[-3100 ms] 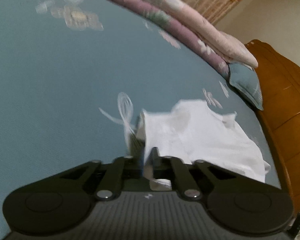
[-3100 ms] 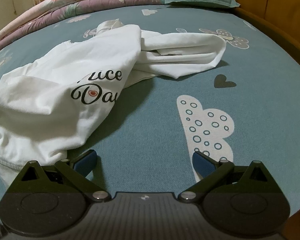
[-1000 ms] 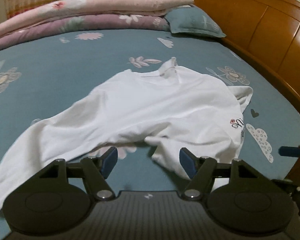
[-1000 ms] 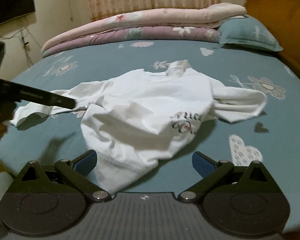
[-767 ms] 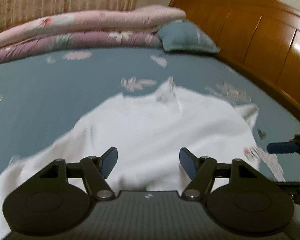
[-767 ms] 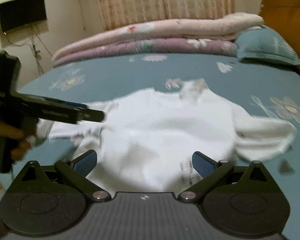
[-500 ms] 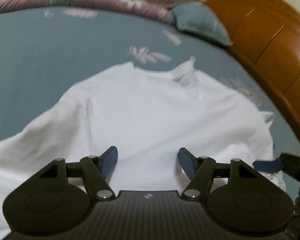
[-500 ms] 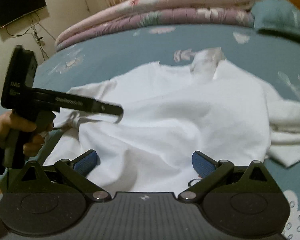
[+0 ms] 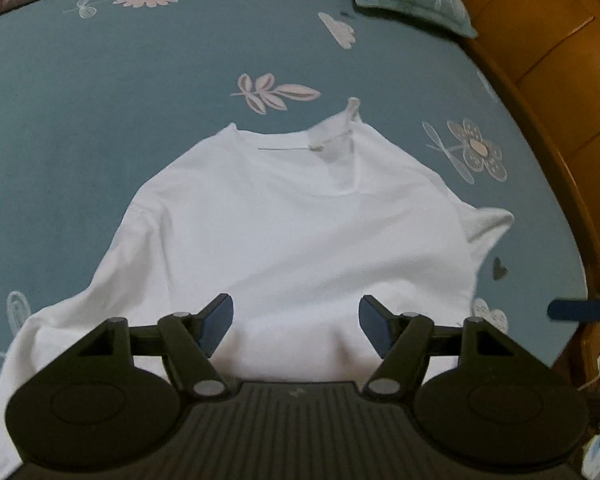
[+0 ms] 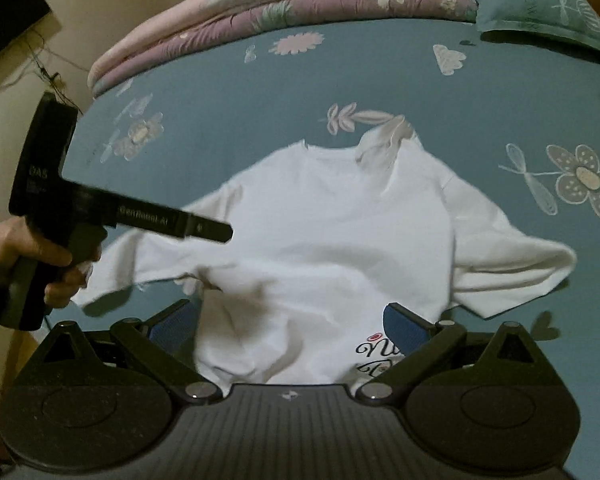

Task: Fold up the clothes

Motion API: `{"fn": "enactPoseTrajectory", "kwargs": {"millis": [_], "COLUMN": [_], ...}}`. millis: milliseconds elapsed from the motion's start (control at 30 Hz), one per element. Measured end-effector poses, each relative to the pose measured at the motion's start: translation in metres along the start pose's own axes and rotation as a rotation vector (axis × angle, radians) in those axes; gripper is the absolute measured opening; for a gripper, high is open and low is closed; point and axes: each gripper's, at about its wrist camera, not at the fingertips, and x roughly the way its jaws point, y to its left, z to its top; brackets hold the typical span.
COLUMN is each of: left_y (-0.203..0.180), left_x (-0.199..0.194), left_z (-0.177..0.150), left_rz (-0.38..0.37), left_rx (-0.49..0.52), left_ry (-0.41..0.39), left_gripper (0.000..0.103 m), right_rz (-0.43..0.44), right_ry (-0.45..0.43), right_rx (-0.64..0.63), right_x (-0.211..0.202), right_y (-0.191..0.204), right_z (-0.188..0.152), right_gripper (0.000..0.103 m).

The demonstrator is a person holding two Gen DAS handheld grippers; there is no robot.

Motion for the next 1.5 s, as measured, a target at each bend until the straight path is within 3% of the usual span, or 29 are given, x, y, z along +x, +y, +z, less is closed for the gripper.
{"fn": "enactPoseTrajectory", "kwargs": {"millis": [133,300,533,733,867,1000,1100,1200,1367,1433,1500], "left_y": [-0.018,-0.020,0.018,0.072,0.104,0.133,0.136,0.153,0.180,0.184,0.180], "left_x": [-0.019,-0.019,0.016,0.062,0.086,0.113,0.104,0.081,0.059,0.060,0.062], "left_z": [0.015,0.032,0.050,0.052,0.051,0.041,0.024,0.012,0.014,0.020,0.024], "left_rz": [0.031,0.072,0.084,0.013,0.008,-0.020,-0.071,-0.096,-0.050,-0.038,-0.038], "left_rx": [-0.031,-0.024,-0.020,-0.133,-0.207,-0.322,-0.357,-0.471,-0.537,-0.534,-0.511], "left_ry": [0.030,0.023,-0.023,-0.027,-0.089,-0.037,-0.049,-0.084,-0.153,-0.155,-0.153], "left_gripper": [0.070,0.067,0.067,0.067,0.067,0.067,0.069,0.067,0.067,0.067,0.067], "right_rz": [0.029,0.065,0.094,0.106,0.112,0.119,0.124,0.150,0.245,0.187,0.129], "right_ry": [0.008,0.057,0.138,0.212,0.200,0.187,0.177,0.156,0.107,0.101,0.094], "right_rx": [0.033,0.003,0.009,0.030,-0.083,-0.196,-0.281,-0.374,-0.540,-0.554,-0.568], "right_x": [-0.018,-0.011,0.037,0.088,0.123,0.158,0.185,0.212,0.263,0.273,0.282], "right_y": [-0.018,-0.031,-0.030,-0.025,-0.008,0.008,0.021,0.034,0.057,0.043,0.029], "right_z": [0.020,0.042,0.058,0.069,0.087,0.105,0.119,0.132,0.143,0.143,0.143], "right_gripper": [0.103,0.103,0.102,0.102,0.102,0.102,0.102,0.102,0.101,0.100,0.091]}}
